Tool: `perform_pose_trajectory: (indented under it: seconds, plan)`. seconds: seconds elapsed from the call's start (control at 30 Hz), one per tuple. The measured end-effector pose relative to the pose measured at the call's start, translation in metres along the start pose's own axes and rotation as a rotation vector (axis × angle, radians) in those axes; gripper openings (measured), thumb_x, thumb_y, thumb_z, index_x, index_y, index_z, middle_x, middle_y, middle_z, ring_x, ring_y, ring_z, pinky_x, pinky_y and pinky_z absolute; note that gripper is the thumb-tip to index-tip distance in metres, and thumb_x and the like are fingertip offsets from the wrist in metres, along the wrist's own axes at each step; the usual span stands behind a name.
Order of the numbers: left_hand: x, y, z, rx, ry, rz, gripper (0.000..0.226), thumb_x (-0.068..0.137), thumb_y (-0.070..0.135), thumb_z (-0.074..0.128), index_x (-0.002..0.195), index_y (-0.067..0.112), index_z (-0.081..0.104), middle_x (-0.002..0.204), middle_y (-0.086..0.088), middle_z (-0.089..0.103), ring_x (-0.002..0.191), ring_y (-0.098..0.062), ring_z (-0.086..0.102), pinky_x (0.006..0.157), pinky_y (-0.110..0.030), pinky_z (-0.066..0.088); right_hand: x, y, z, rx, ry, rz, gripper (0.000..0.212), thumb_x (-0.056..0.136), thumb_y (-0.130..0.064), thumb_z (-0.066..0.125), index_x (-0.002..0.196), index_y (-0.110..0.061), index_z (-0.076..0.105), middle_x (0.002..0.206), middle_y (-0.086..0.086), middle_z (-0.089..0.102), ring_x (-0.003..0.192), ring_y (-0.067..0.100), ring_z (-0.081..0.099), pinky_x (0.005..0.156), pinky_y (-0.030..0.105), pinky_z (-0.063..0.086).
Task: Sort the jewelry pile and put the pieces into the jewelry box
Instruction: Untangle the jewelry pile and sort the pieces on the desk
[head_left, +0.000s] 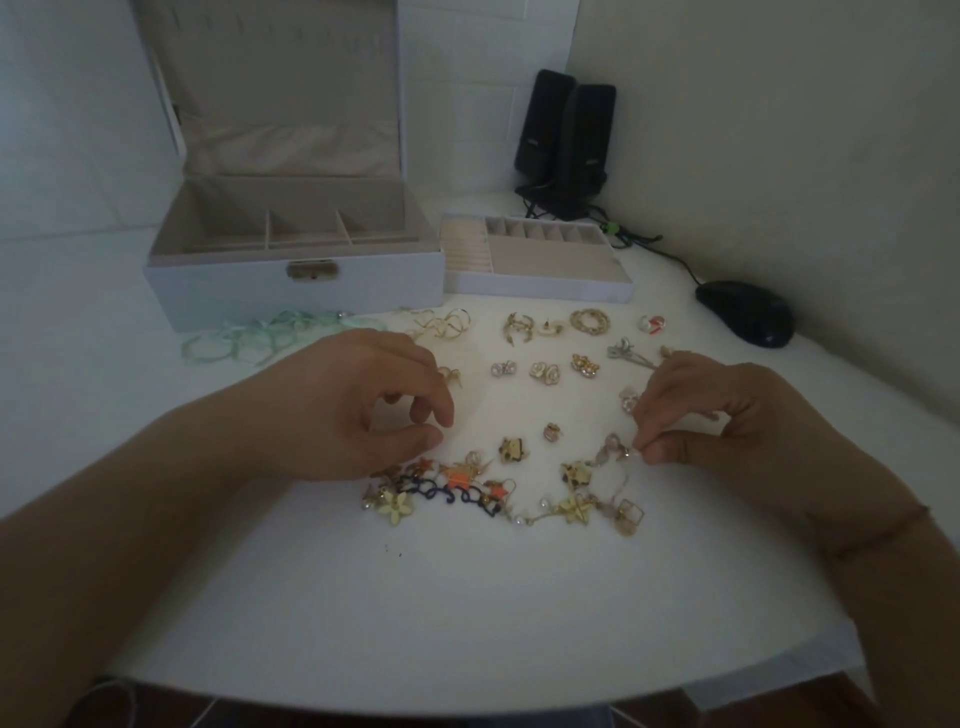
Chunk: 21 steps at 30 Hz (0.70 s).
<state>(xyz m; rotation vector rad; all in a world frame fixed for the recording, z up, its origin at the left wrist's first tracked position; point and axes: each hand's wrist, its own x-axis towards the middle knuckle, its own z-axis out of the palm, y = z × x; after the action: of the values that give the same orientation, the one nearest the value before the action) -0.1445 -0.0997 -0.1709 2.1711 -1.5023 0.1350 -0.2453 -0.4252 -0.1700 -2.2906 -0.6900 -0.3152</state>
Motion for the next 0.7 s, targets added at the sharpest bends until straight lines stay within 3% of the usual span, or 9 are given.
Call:
perform_pose_trajectory:
  seconds: [0.13,0.27,0.33,0.43,0.6,0.7]
  plan:
    - [0.0,-0.0001,0.0009,-0.001,-0.003,0.0,0.009,0.086,0.032,0.068,0.093,0.029,0.072,0.082,0.017,0.061,0.078,-0.011,0.061,0.07,-0.037,0.052,0.0012,0.0029,-0.0002,-0.117,-0.118,0.024,0.022,0.074,-0.049,0.069,0.088,-0.033,0.072,0.083,-0.017,0.069,0.084,0.008,0.061,0.084,0.033,0.046]
    - [0.0007,-0.0003,0.0,-0.002,-0.003,-0.002,0.011,0.087,0.034,0.066,0.094,0.029,0.072,0.082,0.017,0.061,0.078,-0.012,0.061,0.07,-0.037,0.052,0.0012,0.0021,-0.0006,-0.128,-0.162,0.042,0.014,0.072,-0.049,0.07,0.084,-0.042,0.072,0.081,-0.018,0.069,0.086,0.01,0.06,0.078,0.03,0.048]
    - [0.0004,-0.0003,-0.0001,-0.005,-0.003,-0.004,0.012,0.086,0.035,0.065,0.094,0.029,0.072,0.082,0.017,0.061,0.078,-0.011,0.061,0.07,-0.037,0.052,0.0019,0.001,-0.001,-0.134,-0.176,0.036,0.019,0.073,-0.051,0.069,0.093,-0.048,0.07,0.083,-0.016,0.07,0.087,0.01,0.06,0.078,0.026,0.048]
    - [-0.0002,-0.0002,0.0,0.001,-0.005,-0.005,0.012,0.086,0.036,0.065,0.094,0.03,0.072,0.082,0.018,0.06,0.078,-0.011,0.061,0.07,-0.036,0.052,0.0016,0.0014,-0.0003,-0.162,-0.192,0.022,0.024,0.074,-0.048,0.069,0.096,-0.04,0.072,0.083,-0.017,0.068,0.086,0.008,0.058,0.077,0.023,0.047]
    - [0.0008,0.0002,-0.0003,0.008,-0.007,0.0,0.012,0.086,0.034,0.066,0.094,0.029,0.072,0.081,0.019,0.06,0.077,-0.01,0.06,0.069,-0.035,0.052,-0.0004,0.0024,-0.0002,-0.193,-0.183,0.021,0.024,0.075,-0.054,0.065,0.088,-0.035,0.071,0.087,-0.015,0.064,0.088,0.011,0.056,0.08,0.031,0.044]
    - [0.0008,0.0002,0.0,0.011,-0.004,0.002,0.011,0.086,0.035,0.065,0.094,0.029,0.072,0.081,0.019,0.06,0.077,-0.01,0.061,0.069,-0.035,0.052,-0.0008,-0.0038,-0.002,-0.143,-0.08,0.028,0.022,0.077,-0.05,0.064,0.087,-0.031,0.069,0.091,-0.011,0.063,0.09,0.012,0.057,0.084,0.029,0.044]
